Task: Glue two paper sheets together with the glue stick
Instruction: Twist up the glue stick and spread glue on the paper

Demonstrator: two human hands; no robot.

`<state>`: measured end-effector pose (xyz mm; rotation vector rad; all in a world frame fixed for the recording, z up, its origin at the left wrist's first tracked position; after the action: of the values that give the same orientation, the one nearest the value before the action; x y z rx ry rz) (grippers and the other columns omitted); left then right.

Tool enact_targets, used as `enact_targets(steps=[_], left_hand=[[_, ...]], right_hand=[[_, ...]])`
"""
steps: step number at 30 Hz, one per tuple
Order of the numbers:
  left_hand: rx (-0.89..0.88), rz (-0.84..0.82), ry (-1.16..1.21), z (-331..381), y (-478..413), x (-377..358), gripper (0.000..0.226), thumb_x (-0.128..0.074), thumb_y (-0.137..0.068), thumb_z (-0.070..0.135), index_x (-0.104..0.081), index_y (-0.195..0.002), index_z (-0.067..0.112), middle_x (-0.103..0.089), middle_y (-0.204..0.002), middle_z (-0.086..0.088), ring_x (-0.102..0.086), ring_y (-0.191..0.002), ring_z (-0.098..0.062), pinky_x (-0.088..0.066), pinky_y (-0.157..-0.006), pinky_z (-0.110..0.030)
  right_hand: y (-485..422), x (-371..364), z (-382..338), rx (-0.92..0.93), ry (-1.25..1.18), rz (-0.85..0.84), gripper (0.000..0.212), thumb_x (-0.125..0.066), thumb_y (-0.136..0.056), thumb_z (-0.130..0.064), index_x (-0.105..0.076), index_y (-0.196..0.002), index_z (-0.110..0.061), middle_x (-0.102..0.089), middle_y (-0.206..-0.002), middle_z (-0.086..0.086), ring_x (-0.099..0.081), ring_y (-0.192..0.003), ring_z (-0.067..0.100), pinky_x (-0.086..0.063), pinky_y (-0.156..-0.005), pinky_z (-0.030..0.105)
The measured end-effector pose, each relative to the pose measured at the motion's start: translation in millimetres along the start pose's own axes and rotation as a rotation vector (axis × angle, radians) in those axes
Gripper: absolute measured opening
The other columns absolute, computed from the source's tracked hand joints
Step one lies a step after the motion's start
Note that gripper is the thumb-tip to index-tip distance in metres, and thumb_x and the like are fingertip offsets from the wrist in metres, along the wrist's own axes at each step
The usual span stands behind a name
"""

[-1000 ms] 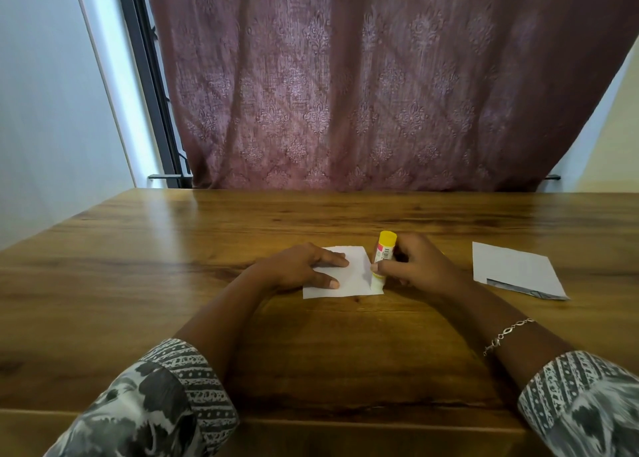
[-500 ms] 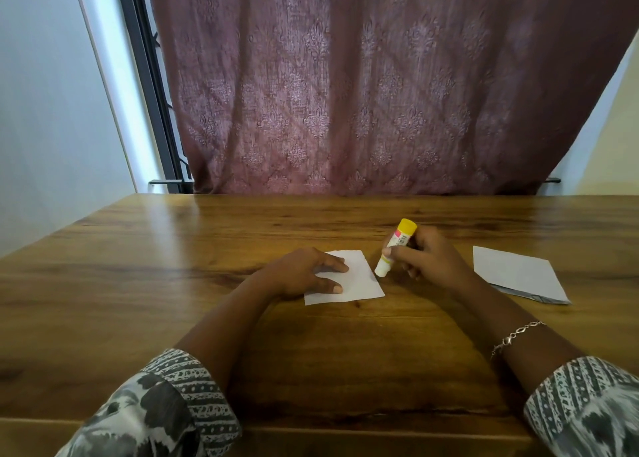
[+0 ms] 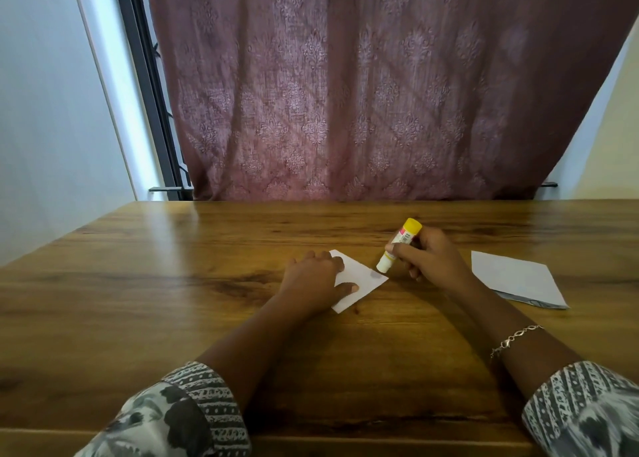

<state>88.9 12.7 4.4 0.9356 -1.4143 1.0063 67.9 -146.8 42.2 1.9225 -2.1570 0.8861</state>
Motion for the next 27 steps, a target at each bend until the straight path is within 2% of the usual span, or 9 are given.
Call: enact_targets(steps=[4,8,10,14,16,18,20,23,27], left_hand=[[0.039,0.070,-0.078,8.6,0.0,3.5,0.059,-0.036,-0.089,0.056,-0.039,-0.133,0.017,-0.040,-0.142,-0.009,-0.038,-0.128,-0.029,-0.035,-0.100,-0.050],[0.058,0.133,-0.064,9.7,-0.3,10.0,0.055,-0.037,-0.090,0.055,-0.050,-0.124,0.014,-0.051,-0.132,-0.009,-0.046,-0.120,-0.028,-0.040,-0.093,-0.043],[0.036,0.135,-0.014,6.5,-1.2,12.9,0.047,-0.041,-0.091,0.048,-0.056,-0.120,0.014,-0.055,-0.127,-0.009,-0.048,-0.116,-0.025,-0.043,-0.092,-0.038],[-0.060,0.101,0.126,-3.3,-1.7,13.9,0.036,-0.054,-0.088,0.037,-0.057,-0.120,0.019,-0.053,-0.132,-0.005,-0.040,-0.125,-0.023,-0.038,-0.100,-0.036],[-0.125,0.111,0.243,-5.4,-1.1,16.2,0.032,-0.057,-0.088,0.028,-0.058,-0.119,0.020,-0.053,-0.134,-0.002,-0.041,-0.125,-0.019,-0.036,-0.102,-0.033],[-0.190,0.050,0.378,-2.9,0.4,16.7,0.032,-0.056,-0.089,0.018,-0.059,-0.120,0.018,-0.051,-0.137,-0.002,-0.043,-0.127,-0.017,-0.033,-0.105,-0.031],[-0.235,-0.043,0.408,1.5,2.7,15.1,0.035,-0.054,-0.089,0.012,-0.056,-0.124,0.015,-0.049,-0.140,-0.003,-0.041,-0.129,-0.017,-0.030,-0.107,-0.029],[-0.236,-0.124,0.396,3.2,3.4,10.7,0.038,-0.052,-0.090,0.012,-0.052,-0.128,0.016,-0.045,-0.143,-0.002,-0.037,-0.133,-0.017,-0.027,-0.110,-0.031],[-0.193,-0.112,0.380,4.7,1.4,10.8,0.038,-0.054,-0.090,0.017,-0.053,-0.128,0.018,-0.045,-0.143,-0.003,-0.037,-0.133,-0.019,-0.029,-0.110,-0.032]], right_hand=[[-1.7,0.9,2.2,-0.002,-0.004,0.011,0.010,-0.060,-0.084,-0.021,-0.056,-0.076,-0.017,-0.056,-0.061,0.003,-0.049,-0.047,0.013,-0.040,-0.044,0.019],[-4.1,1.5,5.0,-0.004,0.004,0.028,0.008,-0.059,-0.085,-0.019,-0.055,-0.078,-0.018,-0.056,-0.062,0.001,-0.050,-0.047,0.011,-0.040,-0.038,0.010],[-5.0,1.7,6.9,-0.017,-0.004,0.035,0.005,-0.059,-0.085,-0.019,-0.056,-0.085,-0.015,-0.057,-0.065,0.000,-0.050,-0.049,0.011,-0.039,-0.038,0.008],[-7.5,1.7,10.3,-0.037,-0.003,0.038,0.020,-0.059,-0.085,-0.019,-0.058,-0.103,-0.008,-0.058,-0.070,0.000,-0.052,-0.053,0.011,-0.041,-0.043,0.013],[-8.5,1.4,11.8,-0.039,-0.013,0.039,0.025,-0.059,-0.085,-0.017,-0.059,-0.108,-0.007,-0.061,-0.077,0.004,-0.053,-0.056,0.011,-0.043,-0.046,0.016],[-9.7,2.2,14.2,-0.045,-0.025,0.053,0.028,-0.058,-0.086,-0.016,-0.058,-0.112,-0.007,-0.063,-0.090,0.009,-0.054,-0.059,0.012,-0.045,-0.050,0.020],[-11.2,4.1,17.1,-0.059,-0.041,0.074,0.030,-0.058,-0.086,-0.014,-0.057,-0.115,-0.007,-0.062,-0.097,0.011,-0.054,-0.061,0.013,-0.047,-0.053,0.023],[-13.2,5.4,18.7,-0.058,-0.042,0.093,0.028,-0.058,-0.086,-0.016,-0.058,-0.113,-0.006,-0.062,-0.098,0.012,-0.054,-0.061,0.012,-0.048,-0.053,0.023],[-15.0,1.7,20.5,-0.046,0.006,0.095,0.026,-0.058,-0.086,-0.019,-0.057,-0.107,-0.004,-0.063,-0.092,0.011,-0.057,-0.060,0.013,-0.050,-0.054,0.024]])
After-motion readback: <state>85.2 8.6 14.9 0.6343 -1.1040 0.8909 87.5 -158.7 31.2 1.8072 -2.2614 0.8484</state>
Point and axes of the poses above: each hand's wrist, its own y-axis away from the middle knuckle, its own x-axis out of the back of the hand, z = x × y, the point moved 7 cm from there along -y, towards the middle knuckle
